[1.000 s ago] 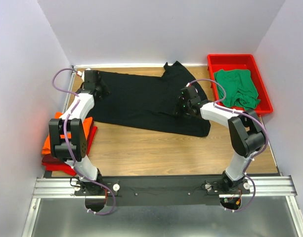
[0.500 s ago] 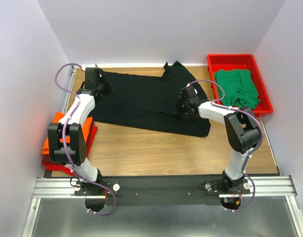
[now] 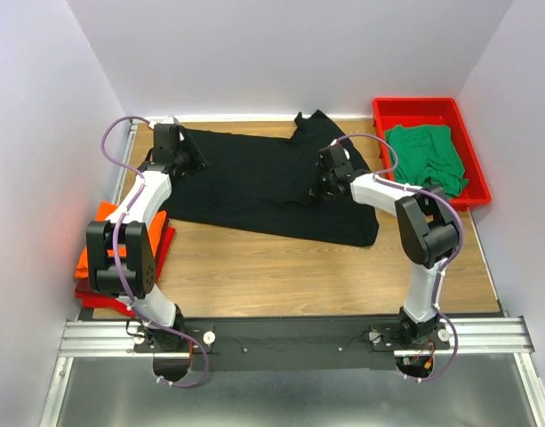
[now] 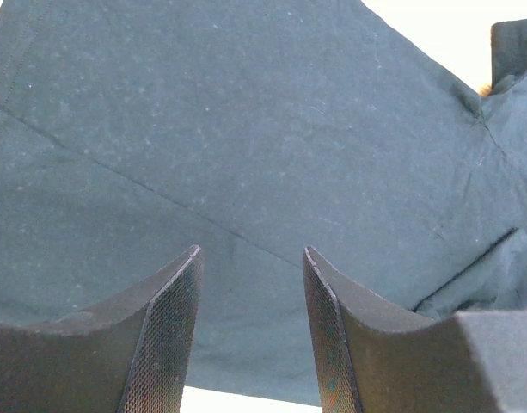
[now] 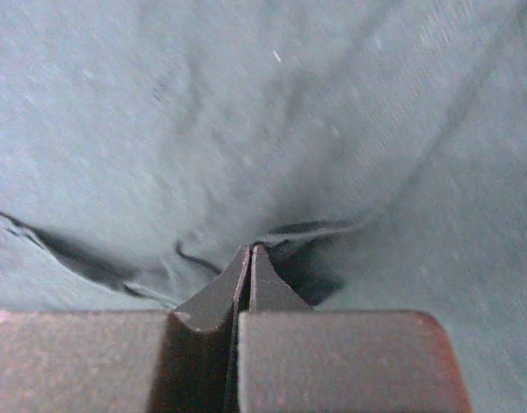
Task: Fold and stack the t-shirts
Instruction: Fold the tshirt
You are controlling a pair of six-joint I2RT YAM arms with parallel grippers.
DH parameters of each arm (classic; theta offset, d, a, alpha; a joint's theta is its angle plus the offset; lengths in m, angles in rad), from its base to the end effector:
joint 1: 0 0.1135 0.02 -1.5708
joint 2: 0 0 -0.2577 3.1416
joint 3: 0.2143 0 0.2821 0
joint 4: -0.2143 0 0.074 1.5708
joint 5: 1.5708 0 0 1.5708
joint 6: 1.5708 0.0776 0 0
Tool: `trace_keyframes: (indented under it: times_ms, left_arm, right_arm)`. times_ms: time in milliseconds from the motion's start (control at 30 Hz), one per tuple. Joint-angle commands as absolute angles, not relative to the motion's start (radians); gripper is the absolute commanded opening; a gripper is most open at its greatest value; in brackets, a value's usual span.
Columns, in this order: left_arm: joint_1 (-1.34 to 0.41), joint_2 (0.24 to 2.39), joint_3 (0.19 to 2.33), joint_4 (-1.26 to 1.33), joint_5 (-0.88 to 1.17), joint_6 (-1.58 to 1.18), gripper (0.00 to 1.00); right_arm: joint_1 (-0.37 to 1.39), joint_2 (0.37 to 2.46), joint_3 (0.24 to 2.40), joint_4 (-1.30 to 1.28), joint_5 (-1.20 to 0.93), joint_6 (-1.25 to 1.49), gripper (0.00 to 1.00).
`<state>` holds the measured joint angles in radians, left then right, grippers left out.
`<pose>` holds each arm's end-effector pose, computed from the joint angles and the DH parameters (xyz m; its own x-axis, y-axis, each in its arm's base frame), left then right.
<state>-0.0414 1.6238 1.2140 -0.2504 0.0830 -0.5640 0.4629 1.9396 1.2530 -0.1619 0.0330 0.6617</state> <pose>0.4293 -0.0242 0.2232 -0.5749 -0.5094 -0.6404 -0.2374 0.8528 -0.4652 0.4166 0.2050 0.1118 -0.7919 0.2912 -0.5368 0.0758 0.9191 0.3867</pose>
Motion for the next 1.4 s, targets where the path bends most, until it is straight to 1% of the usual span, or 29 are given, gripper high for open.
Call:
trace_keyframes:
  times_ms: [0,300,433,500,533,633,767,800,900,933,1000,1100,1167,1233,1300,1333,1367]
  left_arm:
    - [-0.044,1.598,1.204,-0.229,0.117,-0.545,0.57]
    - [-0.049,1.603,1.203,-0.225,0.129,-0.54,0.57]
    - [-0.051,1.608,1.203,-0.227,0.127,-0.538,0.57]
    - [-0.051,1.609,1.204,-0.227,0.129,-0.537,0.57]
    - [-0.051,1.611,1.204,-0.227,0.132,-0.537,0.57]
    - [-0.051,1.62,1.203,-0.226,0.135,-0.538,0.57]
    - [-0.051,1.628,1.201,-0.221,0.135,-0.54,0.57]
    - [-0.051,1.628,1.201,-0.221,0.133,-0.541,0.57]
    - [-0.051,1.634,1.203,-0.219,0.129,-0.541,0.57]
    - [-0.051,1.635,1.204,-0.222,0.123,-0.541,0.57]
    - [-0.051,1.637,1.204,-0.224,0.115,-0.541,0.57]
    - [-0.051,1.638,1.204,-0.224,0.11,-0.543,0.57]
    - [-0.051,1.641,1.204,-0.227,0.109,-0.543,0.57]
    - [-0.051,1.643,1.203,-0.227,0.106,-0.543,0.57]
    - [-0.051,1.643,1.206,-0.23,0.106,-0.543,0.57]
    - [-0.051,1.643,1.207,-0.232,0.104,-0.542,0.57]
    - [-0.051,1.643,1.209,-0.232,0.104,-0.54,0.57]
  right_arm:
    - [0.463,1.999,1.33,-0.146,0.018,0.652,0.02]
    - [0.465,2.095,1.495,-0.143,0.043,0.592,0.01]
    - [0.465,2.152,1.563,-0.143,0.037,0.554,0.02]
    - [0.465,2.169,1.583,-0.143,0.023,0.545,0.07]
    - [0.465,2.175,1.598,-0.144,0.017,0.534,0.14]
    - [0.468,2.2,1.62,-0.135,0.006,0.512,0.25]
    - [0.468,2.232,1.68,-0.12,-0.044,0.483,0.34]
    - [0.468,2.238,1.693,-0.117,-0.049,0.477,0.38]
    - [0.468,2.25,1.744,-0.117,-0.064,0.46,0.44]
    - [0.468,2.247,1.752,-0.117,-0.063,0.456,0.49]
    - [0.468,2.238,1.766,-0.117,-0.054,0.448,0.54]
    - [0.466,2.229,1.773,-0.117,-0.04,0.44,0.55]
    - [0.468,2.192,1.737,-0.118,-0.02,0.448,0.55]
    - [0.468,2.149,1.685,-0.12,0.046,0.481,0.55]
    - [0.468,2.071,1.577,-0.12,0.093,0.502,0.54]
    - [0.468,2.042,1.492,-0.118,0.107,0.524,0.53]
    - [0.466,1.984,1.453,-0.12,0.115,0.532,0.51]
